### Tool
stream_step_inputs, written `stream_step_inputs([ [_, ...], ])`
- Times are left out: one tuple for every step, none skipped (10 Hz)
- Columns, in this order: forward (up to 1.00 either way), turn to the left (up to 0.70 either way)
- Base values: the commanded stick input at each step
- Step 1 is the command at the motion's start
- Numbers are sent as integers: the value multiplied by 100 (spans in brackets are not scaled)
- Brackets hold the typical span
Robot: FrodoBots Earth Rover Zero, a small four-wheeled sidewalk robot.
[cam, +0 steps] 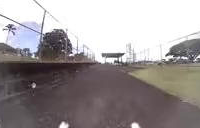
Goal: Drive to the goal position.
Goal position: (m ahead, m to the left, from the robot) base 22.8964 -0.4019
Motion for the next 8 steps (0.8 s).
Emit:
stream_step_inputs([
  [100, 0],
  [100, 0],
  [100, 0],
  [100, 0],
  [100, 0],
  [100, 0],
  [100, 0],
  [100, 0],
])
